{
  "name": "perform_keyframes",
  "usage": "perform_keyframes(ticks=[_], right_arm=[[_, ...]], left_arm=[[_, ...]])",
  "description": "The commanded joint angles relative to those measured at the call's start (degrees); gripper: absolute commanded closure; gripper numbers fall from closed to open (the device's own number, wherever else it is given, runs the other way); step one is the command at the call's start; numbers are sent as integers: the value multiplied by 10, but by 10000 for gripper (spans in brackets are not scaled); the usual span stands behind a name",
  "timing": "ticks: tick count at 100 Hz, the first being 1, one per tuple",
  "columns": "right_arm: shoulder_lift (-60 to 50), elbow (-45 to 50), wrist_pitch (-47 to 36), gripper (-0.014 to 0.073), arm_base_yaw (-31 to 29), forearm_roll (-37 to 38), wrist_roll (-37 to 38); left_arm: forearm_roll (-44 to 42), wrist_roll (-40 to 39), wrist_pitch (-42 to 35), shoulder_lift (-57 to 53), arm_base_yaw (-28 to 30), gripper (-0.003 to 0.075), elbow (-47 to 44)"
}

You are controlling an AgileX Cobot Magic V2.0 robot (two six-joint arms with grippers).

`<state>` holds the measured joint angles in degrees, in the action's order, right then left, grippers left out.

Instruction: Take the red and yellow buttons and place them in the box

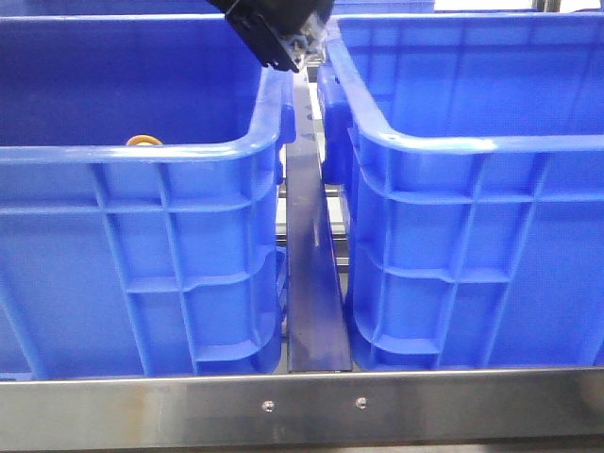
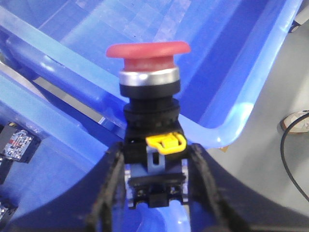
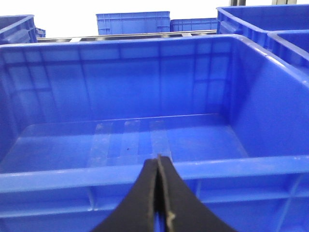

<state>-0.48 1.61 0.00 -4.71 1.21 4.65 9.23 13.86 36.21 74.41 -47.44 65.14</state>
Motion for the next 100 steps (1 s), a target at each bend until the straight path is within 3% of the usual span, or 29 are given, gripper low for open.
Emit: perform_keyframes(ticks=[1, 22, 53, 86, 93, 100], right_arm=[[-10, 3, -50, 664, -1, 3, -6], [-9, -18, -58, 664, -1, -6, 8], [-7, -171, 230, 664, 0, -12, 8], [126, -298, 356, 656, 1, -12, 4], [173, -329, 382, 603, 1, -20, 4], [217, -362, 400, 473, 1, -45, 4]], left_arm=[[9, -1, -40, -19, -4, 741, 14], [9, -1, -40, -16, -3, 741, 14], [9, -1, -42, -2, -3, 741, 14], [9, -1, -45, 11, -3, 741, 14], [9, -1, -45, 12, -3, 741, 14], [9, -1, -45, 12, -3, 741, 14]])
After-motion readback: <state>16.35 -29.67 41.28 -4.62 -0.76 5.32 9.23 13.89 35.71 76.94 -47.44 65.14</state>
